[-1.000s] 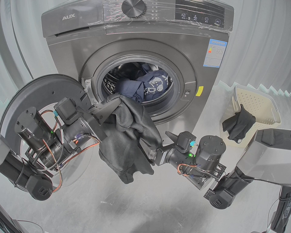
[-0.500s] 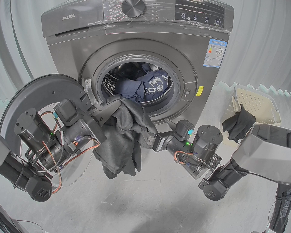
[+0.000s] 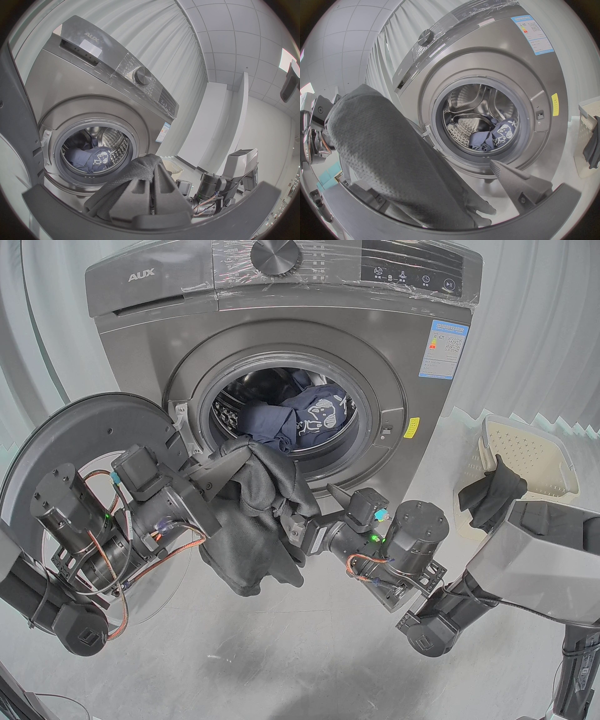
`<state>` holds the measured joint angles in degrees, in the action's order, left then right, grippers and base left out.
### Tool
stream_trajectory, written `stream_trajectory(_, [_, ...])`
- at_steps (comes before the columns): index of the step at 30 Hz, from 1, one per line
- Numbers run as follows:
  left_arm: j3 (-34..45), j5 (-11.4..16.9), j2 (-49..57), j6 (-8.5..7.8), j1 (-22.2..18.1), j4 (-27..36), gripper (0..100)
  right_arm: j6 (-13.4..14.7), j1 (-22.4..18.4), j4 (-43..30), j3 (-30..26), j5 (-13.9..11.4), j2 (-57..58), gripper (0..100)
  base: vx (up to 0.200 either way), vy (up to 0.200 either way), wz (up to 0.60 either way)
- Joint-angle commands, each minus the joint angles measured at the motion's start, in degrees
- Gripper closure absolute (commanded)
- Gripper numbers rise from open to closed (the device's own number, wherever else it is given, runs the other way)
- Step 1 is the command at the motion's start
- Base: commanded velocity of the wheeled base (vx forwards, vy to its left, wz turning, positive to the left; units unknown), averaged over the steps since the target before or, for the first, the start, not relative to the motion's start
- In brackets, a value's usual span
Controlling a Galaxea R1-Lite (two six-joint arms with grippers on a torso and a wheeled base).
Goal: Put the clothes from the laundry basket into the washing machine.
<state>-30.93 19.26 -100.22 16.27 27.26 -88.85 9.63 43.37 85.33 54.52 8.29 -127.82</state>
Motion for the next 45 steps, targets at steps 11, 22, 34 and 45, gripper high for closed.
stream_trajectory(11, [0.43,0.16,-1.82,0.16,-0.45,-0.01,100,0.48,0.31,0.71,-0.55,0.32,2.05,100,0.000,0.000,0.00])
stream_trajectory(22, [1.13,0.60,-3.23,-0.10,-0.19,-0.01,0,0.04,2.24,0.53,-5.12,0.32,6.71,100,0.000,0.000,0.00])
stream_trajectory(34, [0.61,0.43,-8.24,0.34,-1.51,-0.01,0,0.04,3.21,0.80,-7.06,0.59,10.57,100,0.000,0.000,0.00])
stream_trajectory(45, [2.10,0.60,-11.75,-0.37,-1.86,-0.10,0,0.13,2.77,0.80,-7.06,0.76,13.65,100,0.000,0.000,0.00])
